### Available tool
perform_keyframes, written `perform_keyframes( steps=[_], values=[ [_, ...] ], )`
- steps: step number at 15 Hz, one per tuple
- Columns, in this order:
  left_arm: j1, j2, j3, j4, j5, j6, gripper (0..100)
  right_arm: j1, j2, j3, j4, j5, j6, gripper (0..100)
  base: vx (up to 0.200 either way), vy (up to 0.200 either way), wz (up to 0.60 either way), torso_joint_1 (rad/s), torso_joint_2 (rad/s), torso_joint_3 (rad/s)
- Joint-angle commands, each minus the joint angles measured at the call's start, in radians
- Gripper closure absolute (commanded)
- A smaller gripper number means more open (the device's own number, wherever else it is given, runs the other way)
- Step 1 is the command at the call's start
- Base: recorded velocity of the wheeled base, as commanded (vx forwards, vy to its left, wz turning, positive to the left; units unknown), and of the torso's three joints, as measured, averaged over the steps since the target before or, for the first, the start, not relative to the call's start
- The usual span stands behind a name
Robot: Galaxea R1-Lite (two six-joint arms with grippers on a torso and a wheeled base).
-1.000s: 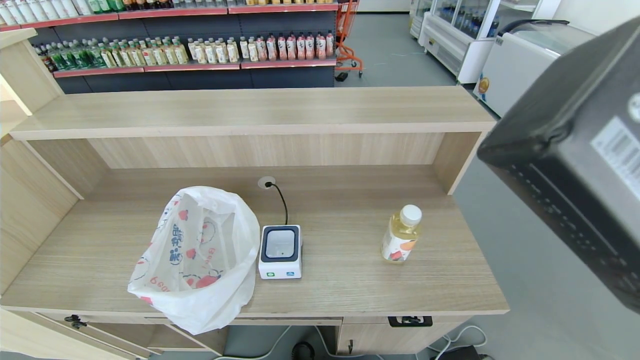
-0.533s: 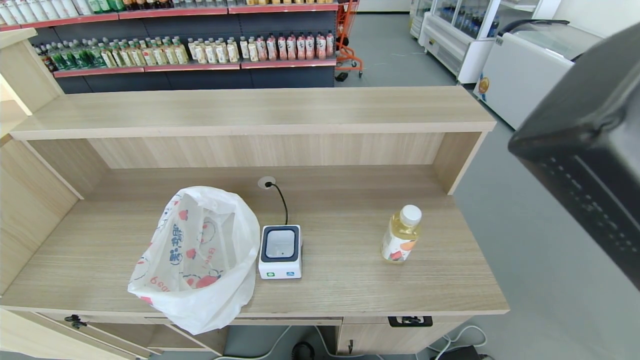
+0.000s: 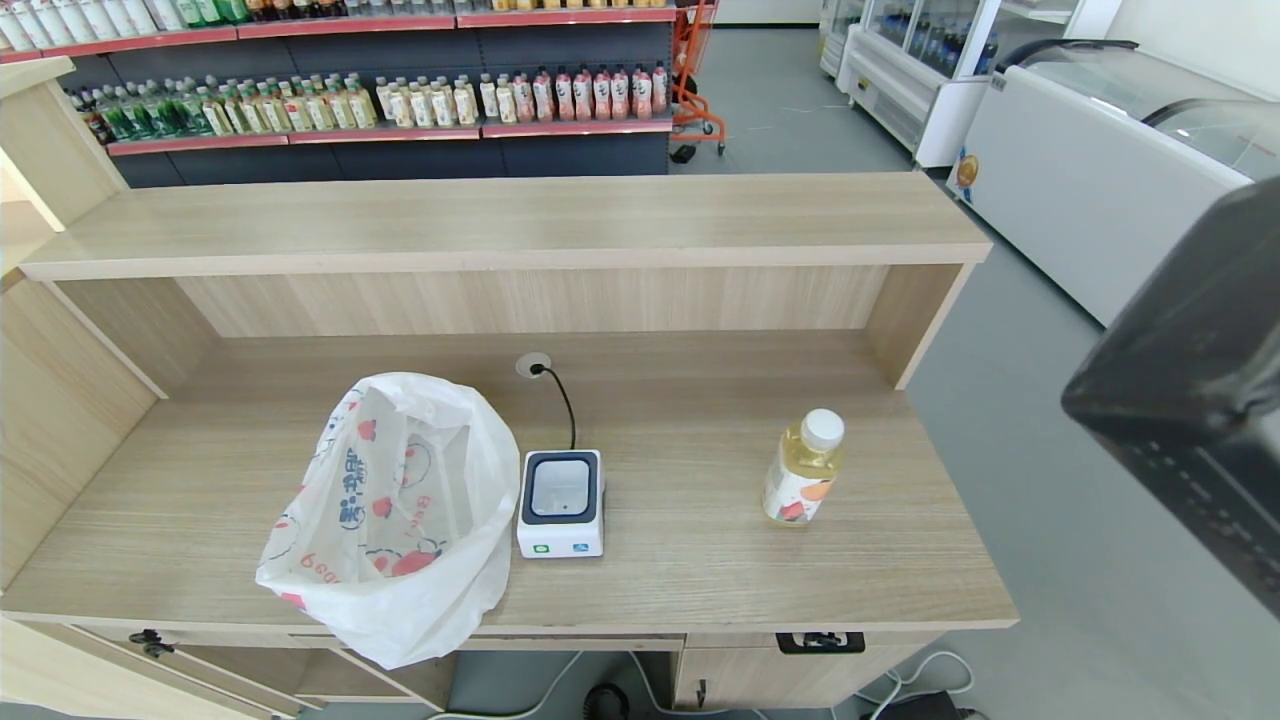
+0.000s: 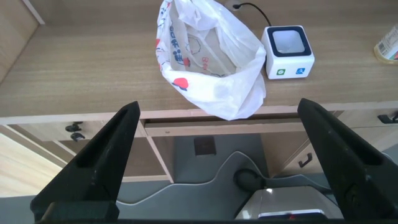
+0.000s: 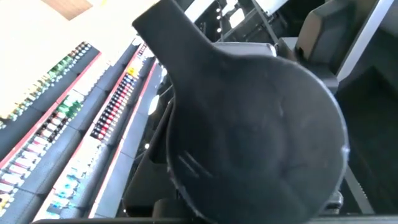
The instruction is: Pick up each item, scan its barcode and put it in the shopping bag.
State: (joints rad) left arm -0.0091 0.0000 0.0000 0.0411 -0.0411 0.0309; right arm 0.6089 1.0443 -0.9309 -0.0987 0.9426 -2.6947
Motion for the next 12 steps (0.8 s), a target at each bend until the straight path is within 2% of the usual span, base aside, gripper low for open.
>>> perform_keyframes(
  steps=[1, 3, 6, 12],
  values=[
    [0.000, 0.000, 0.000, 0.000, 0.000, 0.000, 0, 0.000, -0.004, 0.018, 0.002, 0.001, -0.001, 100, 0.000, 0.000, 0.00, 0.000, 0.00, 0.000],
    [0.000, 0.000, 0.000, 0.000, 0.000, 0.000, 0, 0.000, -0.013, 0.035, 0.016, 0.001, 0.001, 100, 0.000, 0.000, 0.00, 0.000, 0.00, 0.000],
    [0.000, 0.000, 0.000, 0.000, 0.000, 0.000, 0, -0.001, -0.050, 0.040, 0.114, 0.001, -0.001, 100, 0.000, 0.000, 0.00, 0.000, 0.00, 0.000],
    [0.000, 0.000, 0.000, 0.000, 0.000, 0.000, 0, -0.005, -0.073, 0.041, 0.119, 0.001, 0.001, 100, 0.000, 0.000, 0.00, 0.000, 0.00, 0.000]
  ],
)
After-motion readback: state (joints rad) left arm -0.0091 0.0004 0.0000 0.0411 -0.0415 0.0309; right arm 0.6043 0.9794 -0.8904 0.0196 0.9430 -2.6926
